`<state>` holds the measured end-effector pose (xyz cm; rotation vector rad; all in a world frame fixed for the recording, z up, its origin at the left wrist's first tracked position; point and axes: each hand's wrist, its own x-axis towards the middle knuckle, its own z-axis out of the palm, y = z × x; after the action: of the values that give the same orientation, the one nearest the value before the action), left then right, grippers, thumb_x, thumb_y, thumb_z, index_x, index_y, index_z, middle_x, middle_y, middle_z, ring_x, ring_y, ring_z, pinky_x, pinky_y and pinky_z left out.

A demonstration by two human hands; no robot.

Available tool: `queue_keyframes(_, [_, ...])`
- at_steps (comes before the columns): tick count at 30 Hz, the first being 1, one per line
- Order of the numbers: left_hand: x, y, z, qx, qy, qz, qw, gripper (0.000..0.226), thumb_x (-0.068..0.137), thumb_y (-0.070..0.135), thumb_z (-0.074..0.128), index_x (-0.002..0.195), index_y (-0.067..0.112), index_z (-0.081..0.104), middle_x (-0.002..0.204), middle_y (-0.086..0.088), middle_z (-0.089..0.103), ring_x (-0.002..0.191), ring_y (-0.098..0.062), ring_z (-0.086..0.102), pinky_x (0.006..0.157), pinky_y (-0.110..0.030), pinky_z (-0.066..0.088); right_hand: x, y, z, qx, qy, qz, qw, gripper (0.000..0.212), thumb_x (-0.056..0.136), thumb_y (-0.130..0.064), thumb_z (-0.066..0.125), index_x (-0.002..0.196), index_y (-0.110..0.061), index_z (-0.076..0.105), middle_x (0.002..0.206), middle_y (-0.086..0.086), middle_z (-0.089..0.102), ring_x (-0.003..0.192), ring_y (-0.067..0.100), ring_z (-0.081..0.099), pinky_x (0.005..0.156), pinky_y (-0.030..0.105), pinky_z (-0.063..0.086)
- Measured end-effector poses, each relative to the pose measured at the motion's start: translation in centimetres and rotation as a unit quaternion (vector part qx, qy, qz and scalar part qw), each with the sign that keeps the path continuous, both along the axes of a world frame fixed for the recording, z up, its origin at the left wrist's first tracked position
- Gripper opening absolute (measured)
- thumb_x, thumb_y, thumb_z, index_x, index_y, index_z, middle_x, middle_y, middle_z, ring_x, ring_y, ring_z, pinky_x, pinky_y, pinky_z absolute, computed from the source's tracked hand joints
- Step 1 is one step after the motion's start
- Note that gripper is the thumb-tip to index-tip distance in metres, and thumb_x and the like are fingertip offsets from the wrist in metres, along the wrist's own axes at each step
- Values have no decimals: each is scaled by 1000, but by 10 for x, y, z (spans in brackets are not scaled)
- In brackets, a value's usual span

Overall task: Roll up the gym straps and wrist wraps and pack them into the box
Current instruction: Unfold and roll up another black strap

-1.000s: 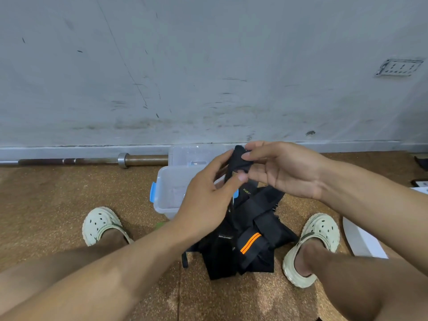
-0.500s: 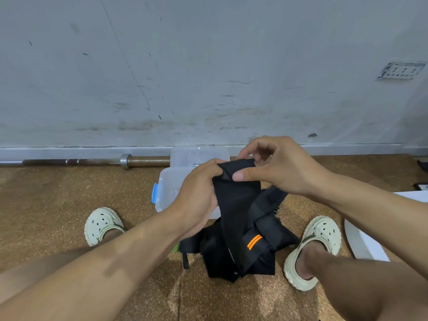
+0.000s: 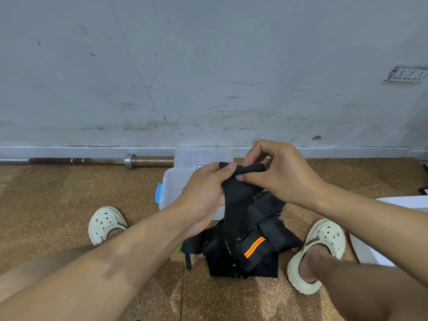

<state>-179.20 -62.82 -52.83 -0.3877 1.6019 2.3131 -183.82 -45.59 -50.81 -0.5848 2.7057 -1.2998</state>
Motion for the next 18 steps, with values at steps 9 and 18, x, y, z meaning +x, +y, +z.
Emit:
queue_keyframes(9, [-4, -9, -2, -70, 56, -3, 996, 42, 100, 1, 60, 134, 25, 54, 107, -9, 78, 100, -27, 75, 94, -42, 59, -4, 5, -2, -25, -76, 23, 997, 37, 76, -32, 90, 106, -36, 70, 105, -8, 75, 90, 29, 70, 83, 46, 60])
queue_keyframes(18, [-4, -9, -1, -105, 48, -19, 993, 37, 94, 18, 72, 129, 22, 59, 106, -5, 79, 99, -24, 76, 98, -48, 57, -5, 10, 1, -56, -69, 21, 996, 27, 83, -10, 85, 96, -31, 75, 103, -1, 75, 89, 12, 75, 87, 37, 61])
